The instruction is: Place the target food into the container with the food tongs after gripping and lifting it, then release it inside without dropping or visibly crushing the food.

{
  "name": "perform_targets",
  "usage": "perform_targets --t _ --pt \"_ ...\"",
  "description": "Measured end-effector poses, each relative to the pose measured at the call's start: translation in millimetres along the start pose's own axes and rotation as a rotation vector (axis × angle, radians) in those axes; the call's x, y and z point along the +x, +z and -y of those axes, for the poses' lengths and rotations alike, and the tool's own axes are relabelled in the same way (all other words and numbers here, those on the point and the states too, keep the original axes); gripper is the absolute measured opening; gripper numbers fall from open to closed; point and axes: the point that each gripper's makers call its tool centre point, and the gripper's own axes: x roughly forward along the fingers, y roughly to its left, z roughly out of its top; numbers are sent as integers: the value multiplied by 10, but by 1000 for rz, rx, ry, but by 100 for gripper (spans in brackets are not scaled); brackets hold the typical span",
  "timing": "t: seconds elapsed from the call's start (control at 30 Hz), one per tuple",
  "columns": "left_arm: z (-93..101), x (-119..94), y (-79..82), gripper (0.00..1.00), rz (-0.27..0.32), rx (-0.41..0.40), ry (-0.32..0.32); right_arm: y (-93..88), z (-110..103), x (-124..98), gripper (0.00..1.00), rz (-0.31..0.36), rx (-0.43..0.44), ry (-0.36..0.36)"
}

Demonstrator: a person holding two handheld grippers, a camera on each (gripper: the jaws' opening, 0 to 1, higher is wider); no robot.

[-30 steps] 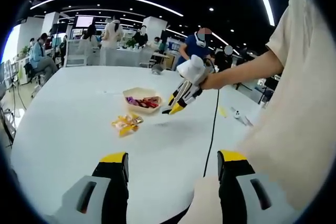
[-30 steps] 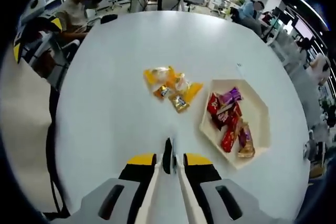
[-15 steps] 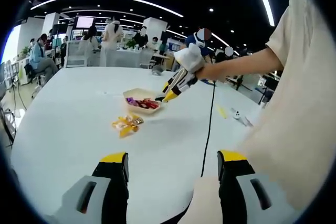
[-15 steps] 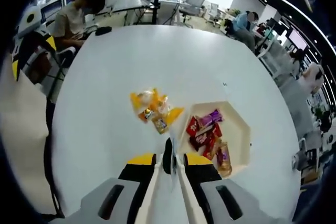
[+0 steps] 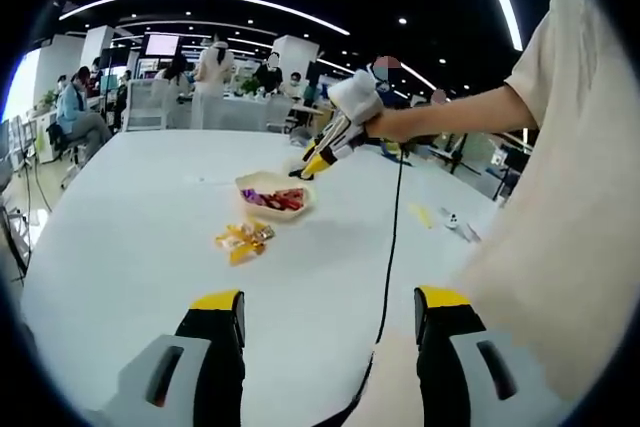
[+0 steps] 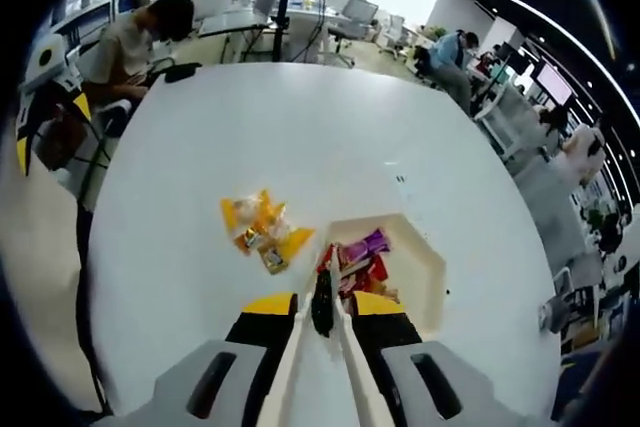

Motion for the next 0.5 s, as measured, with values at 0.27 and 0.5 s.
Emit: perform_targets --t 0.27,0.5 --pt "19 12 -12 69 1 -3 -5 -16 68 9 19 -22 -12 -2" --pt "-2 -11 -5 69 1 -3 3 16 180 -19 19 -12 -12 -17"
